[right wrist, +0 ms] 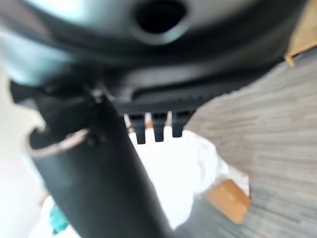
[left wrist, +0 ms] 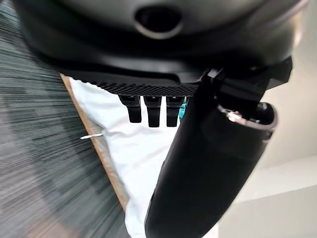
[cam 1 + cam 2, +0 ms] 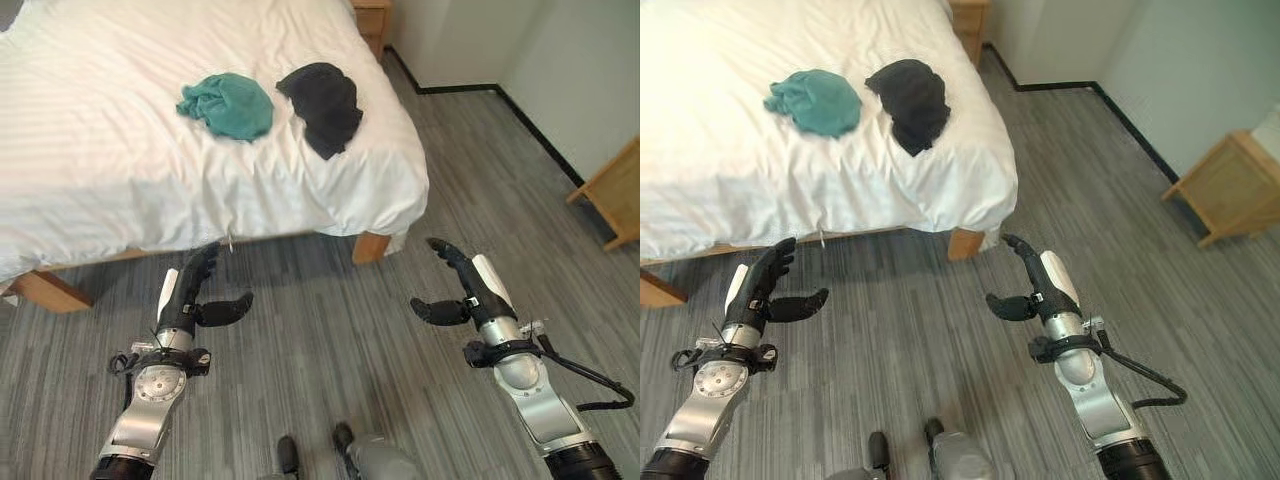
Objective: Pick up bed clothes into laundry basket.
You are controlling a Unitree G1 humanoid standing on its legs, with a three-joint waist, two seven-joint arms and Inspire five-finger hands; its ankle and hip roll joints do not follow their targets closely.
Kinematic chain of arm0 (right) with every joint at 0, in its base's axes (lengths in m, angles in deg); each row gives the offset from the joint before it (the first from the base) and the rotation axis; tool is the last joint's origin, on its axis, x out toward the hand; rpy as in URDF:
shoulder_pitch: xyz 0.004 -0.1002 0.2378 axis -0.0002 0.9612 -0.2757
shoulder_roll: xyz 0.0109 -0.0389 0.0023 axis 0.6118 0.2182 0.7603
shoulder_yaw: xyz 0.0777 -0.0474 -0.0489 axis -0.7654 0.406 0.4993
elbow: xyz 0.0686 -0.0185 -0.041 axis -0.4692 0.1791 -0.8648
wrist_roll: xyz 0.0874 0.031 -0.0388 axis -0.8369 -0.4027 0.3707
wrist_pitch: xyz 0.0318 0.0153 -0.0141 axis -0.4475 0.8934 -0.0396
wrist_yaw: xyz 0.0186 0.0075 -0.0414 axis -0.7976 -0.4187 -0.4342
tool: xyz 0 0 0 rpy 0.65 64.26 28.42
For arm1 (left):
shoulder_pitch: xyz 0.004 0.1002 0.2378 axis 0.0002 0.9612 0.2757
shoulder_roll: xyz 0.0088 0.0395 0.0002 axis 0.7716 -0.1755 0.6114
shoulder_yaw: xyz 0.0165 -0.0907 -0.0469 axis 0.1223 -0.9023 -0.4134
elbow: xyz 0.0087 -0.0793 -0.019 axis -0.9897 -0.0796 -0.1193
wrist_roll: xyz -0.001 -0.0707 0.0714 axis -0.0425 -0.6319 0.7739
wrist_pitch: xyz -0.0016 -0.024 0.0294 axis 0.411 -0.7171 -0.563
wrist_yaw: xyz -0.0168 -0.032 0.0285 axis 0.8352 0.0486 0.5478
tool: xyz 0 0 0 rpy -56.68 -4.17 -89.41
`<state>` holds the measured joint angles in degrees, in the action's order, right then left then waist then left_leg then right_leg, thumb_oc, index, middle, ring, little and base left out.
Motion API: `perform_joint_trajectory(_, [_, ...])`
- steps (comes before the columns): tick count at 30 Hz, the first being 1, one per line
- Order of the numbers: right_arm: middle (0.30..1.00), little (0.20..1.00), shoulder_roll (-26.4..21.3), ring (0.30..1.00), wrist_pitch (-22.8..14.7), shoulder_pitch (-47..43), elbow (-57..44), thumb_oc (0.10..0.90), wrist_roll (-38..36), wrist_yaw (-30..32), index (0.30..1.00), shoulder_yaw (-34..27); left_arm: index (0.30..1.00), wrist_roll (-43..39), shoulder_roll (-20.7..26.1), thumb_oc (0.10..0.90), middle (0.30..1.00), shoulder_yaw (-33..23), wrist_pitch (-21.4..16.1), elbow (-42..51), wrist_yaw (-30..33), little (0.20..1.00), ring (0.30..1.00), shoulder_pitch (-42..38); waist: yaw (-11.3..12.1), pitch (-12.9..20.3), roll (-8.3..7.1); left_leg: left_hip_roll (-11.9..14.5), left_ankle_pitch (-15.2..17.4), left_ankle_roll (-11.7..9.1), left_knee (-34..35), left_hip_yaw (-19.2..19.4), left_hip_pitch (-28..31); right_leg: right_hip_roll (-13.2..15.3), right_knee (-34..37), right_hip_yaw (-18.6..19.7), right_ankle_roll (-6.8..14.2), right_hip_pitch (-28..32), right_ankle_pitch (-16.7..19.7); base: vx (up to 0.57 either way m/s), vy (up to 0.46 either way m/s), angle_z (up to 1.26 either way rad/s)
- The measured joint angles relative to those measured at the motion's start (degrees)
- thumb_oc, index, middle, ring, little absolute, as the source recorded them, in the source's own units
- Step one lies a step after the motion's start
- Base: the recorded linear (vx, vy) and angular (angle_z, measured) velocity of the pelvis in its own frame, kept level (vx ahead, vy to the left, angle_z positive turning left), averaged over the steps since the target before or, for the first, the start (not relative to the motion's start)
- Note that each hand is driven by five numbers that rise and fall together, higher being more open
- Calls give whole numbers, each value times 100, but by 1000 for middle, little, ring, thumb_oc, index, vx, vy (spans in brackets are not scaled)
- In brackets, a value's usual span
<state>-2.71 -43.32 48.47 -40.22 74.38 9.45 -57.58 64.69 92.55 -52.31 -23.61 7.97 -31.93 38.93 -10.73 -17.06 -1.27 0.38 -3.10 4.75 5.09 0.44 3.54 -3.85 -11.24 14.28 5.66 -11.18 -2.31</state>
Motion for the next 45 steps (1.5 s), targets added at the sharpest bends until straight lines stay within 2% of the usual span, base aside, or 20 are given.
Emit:
perform_joint_trajectory(3, [900,900,12,900,0,20,11,800,-12,-6,900,59,900,30,5,800,900,98,70,-28,-2,900,900,-86,-178,-24,-7,88,39,7,-4,-396,-86,50,1137,8,77,-192,227,464,-122,69])
perform_joint_trajectory(8, [900,900,38,900,9,376,78,800,-14,-27,900,72,900,122,-84,800,900,346,72,-21,-47,900,900,-61,-462,83,-218,306,613,-863,-322,-1016,150,115,985,-215,168,-237,545,431,-260,88])
perform_joint_trajectory(12, [900,900,42,900,-17,329,95,800,-6,-70,900,55,900,108,-144,800,900,402,30,44,-149,900,900,184,-726,149,-117,450,858,-1278,-2371,-863,334,-294,798,-374,-86,161,550,440,-383,15])
perform_joint_trajectory(15, [900,900,-4,900,29,123,239,800,35,-53,900,82,900,-14,-136,800,900,404,23,49,-128,900,900,107,-369,140,-410,276,643,-1049,-5107,-760,-821,-274,684,-221,-766,393,755,221,-259,-54])
perform_joint_trajectory(17, [900,900,19,900,69,38,240,800,58,10,900,55,900,-52,-131,800,900,400,46,87,-107,900,900,56,-126,90,-607,-123,574,-1117,-5872,-681,-1428,-88,915,-174,-714,650,430,404,-88,-59])
perform_joint_trajectory(18, [900,900,19,900,132,-34,257,800,98,16,900,10,900,-49,-160,800,900,410,25,115,-103,900,900,16,146,21,-742,-329,687,-970,-5859,-439,-1609,84,877,-135,-581,634,261,551,126,-126])
perform_joint_trajectory(19, [900,900,-135,900,175,-311,242,800,191,6,900,13,900,-52,-266,800,900,342,20,288,-77,900,900,62,414,-76,-761,-364,944,-825,-5201,91,-1708,137,205,-81,-880,349,-75,428,180,-103])
perform_joint_trajectory(20, [900,900,-274,900,155,-470,197,800,268,0,900,11,900,-29,-222,800,900,394,77,345,-85,900,900,158,346,-100,-671,-483,1147,-829,-4234,224,-1618,106,493,255,-892,721,521,529,210,-120])
perform_joint_trajectory(21, [900,900,-295,900,158,-643,193,800,303,8,900,11,900,-7,-202,800,900,394,111,380,-84,900,900,256,496,-52,-421,-600,1080,-633,-2896,214,-1449,-9,901,408,-79,973,431,300,133,-89])
perform_joint_trajectory(22, [900,900,-340,900,120,-741,175,800,313,18,900,-30,900,15,-247,800,900,361,112,398,-98,900,900,241,544,-100,-26,-376,823,-377,-1654,67,-1283,-252,584,240,315,923,42,253,94,-119])
perform_joint_trajectory(23, [900,900,-445,900,114,-799,119,800,325,5,900,-20,900,18,-267,800,900,304,110,434,-90,900,900,223,539,-96,184,-181,629,-465,-1219,32,-1255,-454,150,380,-406,821,38,268,110,-47])
perform_joint_trajectory(25, [900,900,-612,900,125,-574,-108,800,398,21,900,-119,900,104,-177,800,900,313,118,495,-105,900,900,53,194,-52,253,-112,308,-715,-826,377,-1273,-500,599,231,-1223,1345,80,242,87,35])
perform_joint_trajectory(28, [900,900,-589,900,147,-131,-183,800,525,48,900,-81,900,226,-76,800,900,284,46,681,-98,900,900,-51,157,222,38,-662,103,-224,-301,542,-807,-517,742,507,-973,1730,-100,173,-2,-31])
perform_joint_trajectory(31, [900,900,-393,900,272,-31,-189,800,594,49,900,125,900,227,96,800,900,326,69,502,-87,900,900,-416,72,-11,90,-212,-303,80,2,249,28,-1182,-1404,-22,-221,1133,-565,133,-92,-34])
perform_joint_trajectory(32, [900,900,-481,900,270,-39,-297,800,660,49,900,139,900,227,14,800,900,320,72,493,-22,900,900,-497,-16,-19,175,-98,-142,140,5,-138,48,-1118,-1963,-101,-537,650,-827,123,-95,-8])
perform_joint_trajectory(35, [900,900,-763,900,316,-425,-411,800,835,128,900,42,900,214,-205,800,900,319,54,242,9,900,900,-1073,-282,-133,353,-89,-102,68,-8,-373,-1,-25,-725,528,-231,7,-659,156,-81,18])
perform_joint_trajectory(38, [900,900,-830,900,364,-621,-441,800,1044,203,900,92,900,124,-228,800,900,341,43,99,8,900,900,-1355,-347,-55,10,-174,71,-232,-14,-478,195,752,1663,1003,209,617,933,87,-71,51])
perform_joint_trajectory(39, [900,900,-861,900,437,-1010,-369,800,1128,232,900,261,900,48,-193,800,900,330,42,35,10,900,900,-1295,-241,-65,16,71,263,-705,-84,-390,211,587,1636,778,46,746,1269,98,-109,27])
perform_joint_trajectory(40, [900,900,-914,900,463,-1270,-375,800,1143,232,900,355,900,24,-149,800,900,331,46,32,9,900,900,-1223,-239,-66,14,178,266,-821,-42,-205,217,495,1636,681,29,806,1258,117,-138,38])
perform_joint_trajectory(45, [900,900,-1072,900,511,-2665,-379,800,1185,310,900,414,900,-234,-108,800,900,342,45,-41,12,900,900,-1020,-86,-63,26,446,140,-928,18,230,224,96,1639,434,-86,947,1182,66,-33,21])
